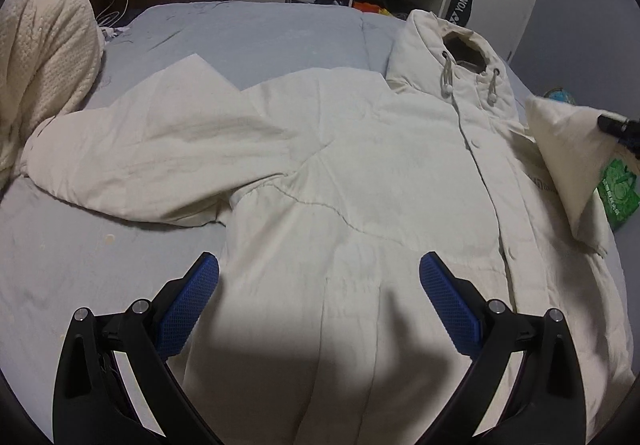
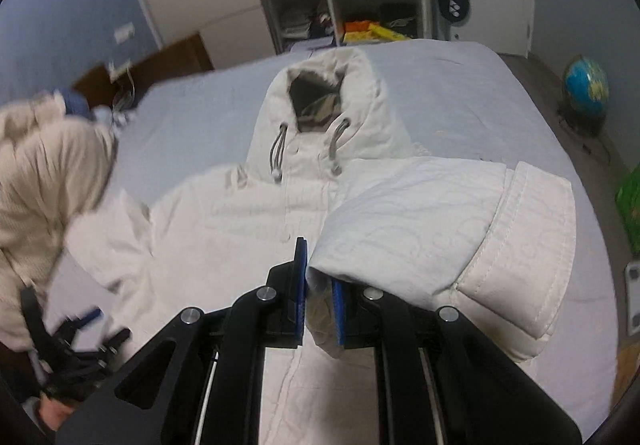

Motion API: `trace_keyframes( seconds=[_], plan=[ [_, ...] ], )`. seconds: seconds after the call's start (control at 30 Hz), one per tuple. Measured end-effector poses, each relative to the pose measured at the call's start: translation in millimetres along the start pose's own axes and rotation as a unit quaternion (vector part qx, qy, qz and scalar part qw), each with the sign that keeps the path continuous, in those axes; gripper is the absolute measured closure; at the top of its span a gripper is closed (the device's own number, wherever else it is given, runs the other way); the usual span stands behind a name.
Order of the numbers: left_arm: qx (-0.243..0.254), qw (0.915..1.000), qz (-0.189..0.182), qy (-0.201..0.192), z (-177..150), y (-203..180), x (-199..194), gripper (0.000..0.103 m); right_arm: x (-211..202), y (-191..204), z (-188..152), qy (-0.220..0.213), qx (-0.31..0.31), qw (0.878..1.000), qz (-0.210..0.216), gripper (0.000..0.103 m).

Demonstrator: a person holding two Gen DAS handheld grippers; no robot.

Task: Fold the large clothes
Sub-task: 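Lower the folded side onto the jacket and open the right gripper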

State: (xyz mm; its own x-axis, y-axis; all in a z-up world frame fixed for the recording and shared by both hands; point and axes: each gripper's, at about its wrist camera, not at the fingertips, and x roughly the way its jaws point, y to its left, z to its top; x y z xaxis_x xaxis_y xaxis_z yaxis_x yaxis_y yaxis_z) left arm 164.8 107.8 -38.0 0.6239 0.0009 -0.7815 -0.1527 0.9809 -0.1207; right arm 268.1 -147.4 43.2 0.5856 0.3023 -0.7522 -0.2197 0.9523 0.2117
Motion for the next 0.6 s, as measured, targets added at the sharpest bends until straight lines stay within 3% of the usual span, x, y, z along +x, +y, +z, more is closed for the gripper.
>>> trace_keyframes(
  seconds=[0.2, 0.47, 0.53, 0.6],
  plan=[
    [0.010, 0.9999, 0.001, 0.003, 4, 1, 5, 0.006, 35, 41, 3, 0.026, -0.061, 0.997, -0.033, 0.093],
    [-0.021, 0.9997, -0.002, 0.009, 11, 16, 11, 0.006, 66, 74, -2, 0.060, -0.106, 0.991, -0.057, 0.093],
    [-0.027, 0.9996, -0.003, 0.013, 12, 18, 14, 0.006, 69, 77, -4, 0.066, -0.112, 0.990, -0.056, 0.091],
    [-0.031, 0.9994, -0.002, 0.017, 12, 20, 16, 0.006, 71, 77, -6, 0.071, -0.111, 0.990, -0.052, 0.083]
  ],
)
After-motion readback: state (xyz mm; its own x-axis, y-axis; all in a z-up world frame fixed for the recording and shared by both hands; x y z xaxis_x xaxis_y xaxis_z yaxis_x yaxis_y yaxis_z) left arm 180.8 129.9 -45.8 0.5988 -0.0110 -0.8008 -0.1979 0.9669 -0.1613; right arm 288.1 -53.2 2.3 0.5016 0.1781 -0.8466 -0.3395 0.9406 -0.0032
